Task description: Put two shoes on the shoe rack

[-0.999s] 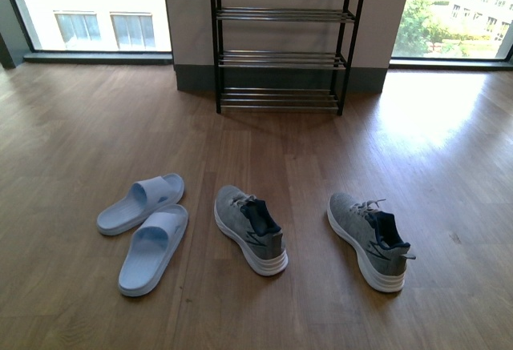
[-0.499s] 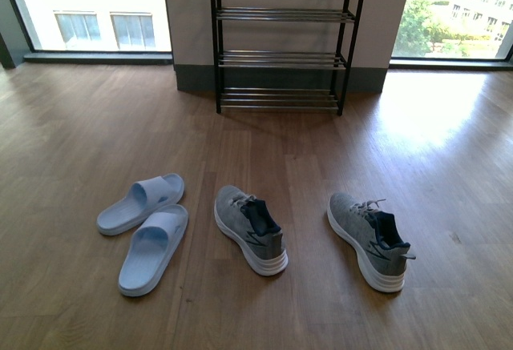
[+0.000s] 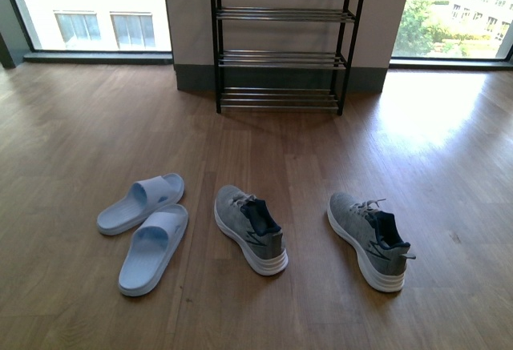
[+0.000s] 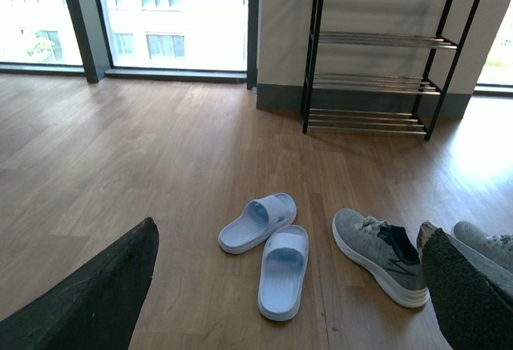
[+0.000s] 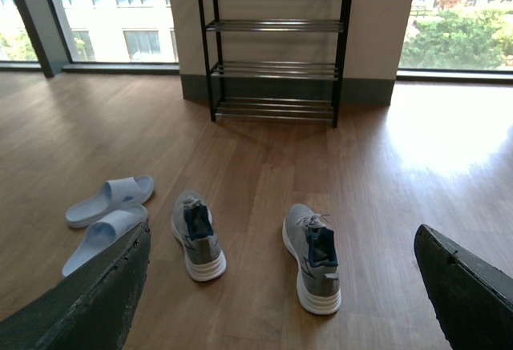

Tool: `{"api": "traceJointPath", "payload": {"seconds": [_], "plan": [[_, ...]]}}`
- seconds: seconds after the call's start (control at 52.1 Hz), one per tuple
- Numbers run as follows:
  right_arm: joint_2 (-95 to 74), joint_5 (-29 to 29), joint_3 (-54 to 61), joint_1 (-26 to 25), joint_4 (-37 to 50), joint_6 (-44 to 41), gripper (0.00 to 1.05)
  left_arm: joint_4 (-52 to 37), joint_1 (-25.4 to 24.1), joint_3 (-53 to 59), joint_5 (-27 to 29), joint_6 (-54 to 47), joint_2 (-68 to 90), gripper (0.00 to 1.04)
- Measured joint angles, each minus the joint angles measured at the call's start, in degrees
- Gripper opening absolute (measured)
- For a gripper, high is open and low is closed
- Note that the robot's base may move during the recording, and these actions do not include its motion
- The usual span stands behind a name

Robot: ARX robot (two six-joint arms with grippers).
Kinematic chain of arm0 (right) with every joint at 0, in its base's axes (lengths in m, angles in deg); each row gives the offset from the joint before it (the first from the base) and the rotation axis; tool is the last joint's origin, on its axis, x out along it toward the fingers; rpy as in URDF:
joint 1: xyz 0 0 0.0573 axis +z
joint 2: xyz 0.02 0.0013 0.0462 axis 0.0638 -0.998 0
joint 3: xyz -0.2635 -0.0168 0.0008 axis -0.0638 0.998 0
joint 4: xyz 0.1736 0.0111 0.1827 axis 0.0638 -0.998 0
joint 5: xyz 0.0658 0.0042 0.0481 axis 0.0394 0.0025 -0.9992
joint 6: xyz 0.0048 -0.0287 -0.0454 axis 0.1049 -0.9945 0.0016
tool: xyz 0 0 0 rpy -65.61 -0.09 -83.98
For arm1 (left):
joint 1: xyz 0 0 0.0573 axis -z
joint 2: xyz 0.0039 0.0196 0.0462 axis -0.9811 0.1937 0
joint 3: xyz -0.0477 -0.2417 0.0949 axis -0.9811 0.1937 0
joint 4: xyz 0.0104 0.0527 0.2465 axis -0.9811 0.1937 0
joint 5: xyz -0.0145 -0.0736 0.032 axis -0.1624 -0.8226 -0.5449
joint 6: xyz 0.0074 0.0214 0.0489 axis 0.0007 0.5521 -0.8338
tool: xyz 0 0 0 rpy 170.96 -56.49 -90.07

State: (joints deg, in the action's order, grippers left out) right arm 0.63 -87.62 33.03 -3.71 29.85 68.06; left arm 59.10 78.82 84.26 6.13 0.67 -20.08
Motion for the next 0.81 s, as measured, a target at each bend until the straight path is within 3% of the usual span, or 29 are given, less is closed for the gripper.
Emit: {"api": "traceJointPath", "payload": {"seconds": [0.807], "plan": [[0.00,0.00,0.00,0.00,0.00,0.00,0.95,0.00,0.00,0.00,0.00,0.00,0.00,0.95]]}}
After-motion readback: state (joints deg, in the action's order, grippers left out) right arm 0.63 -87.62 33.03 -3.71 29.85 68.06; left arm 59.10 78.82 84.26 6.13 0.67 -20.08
